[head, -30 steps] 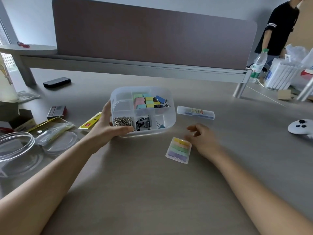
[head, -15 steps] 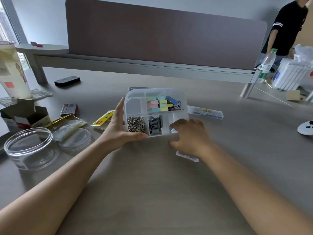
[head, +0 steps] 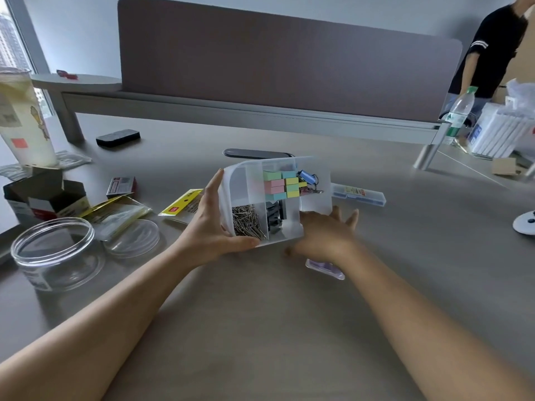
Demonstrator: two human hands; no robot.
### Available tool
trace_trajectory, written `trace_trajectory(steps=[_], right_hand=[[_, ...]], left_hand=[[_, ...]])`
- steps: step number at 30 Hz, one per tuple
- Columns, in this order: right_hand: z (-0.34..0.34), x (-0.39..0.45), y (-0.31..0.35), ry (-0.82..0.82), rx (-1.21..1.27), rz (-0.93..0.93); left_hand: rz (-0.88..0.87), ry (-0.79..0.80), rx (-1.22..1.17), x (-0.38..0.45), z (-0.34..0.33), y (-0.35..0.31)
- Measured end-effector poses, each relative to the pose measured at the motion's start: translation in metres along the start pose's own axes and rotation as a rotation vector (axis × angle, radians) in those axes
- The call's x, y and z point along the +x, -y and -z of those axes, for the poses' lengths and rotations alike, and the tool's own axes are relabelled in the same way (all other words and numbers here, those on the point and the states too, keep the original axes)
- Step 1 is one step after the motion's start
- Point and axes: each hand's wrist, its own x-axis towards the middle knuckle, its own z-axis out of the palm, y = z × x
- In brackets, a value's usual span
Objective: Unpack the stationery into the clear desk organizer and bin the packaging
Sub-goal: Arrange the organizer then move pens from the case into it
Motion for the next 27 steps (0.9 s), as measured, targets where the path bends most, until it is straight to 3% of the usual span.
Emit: trace_trajectory(steps=[9,15,27], right_hand=[[0.002,0.005,-0.015,-0.045,0.365,0.140],[-0.008,0.006,0.001,-0.215,0.171,0.001],[-0.003,0.004,0.010,0.007,0.248,-0.110]], left_hand=[[-0.017,0.048,-0.187,0.001,0.002,-0.004],[-0.028,0.055,-0.237,-0.001,0.000,-0.005],[-0.079,0.048,-0.175,-0.003,-0.005,-0.010]])
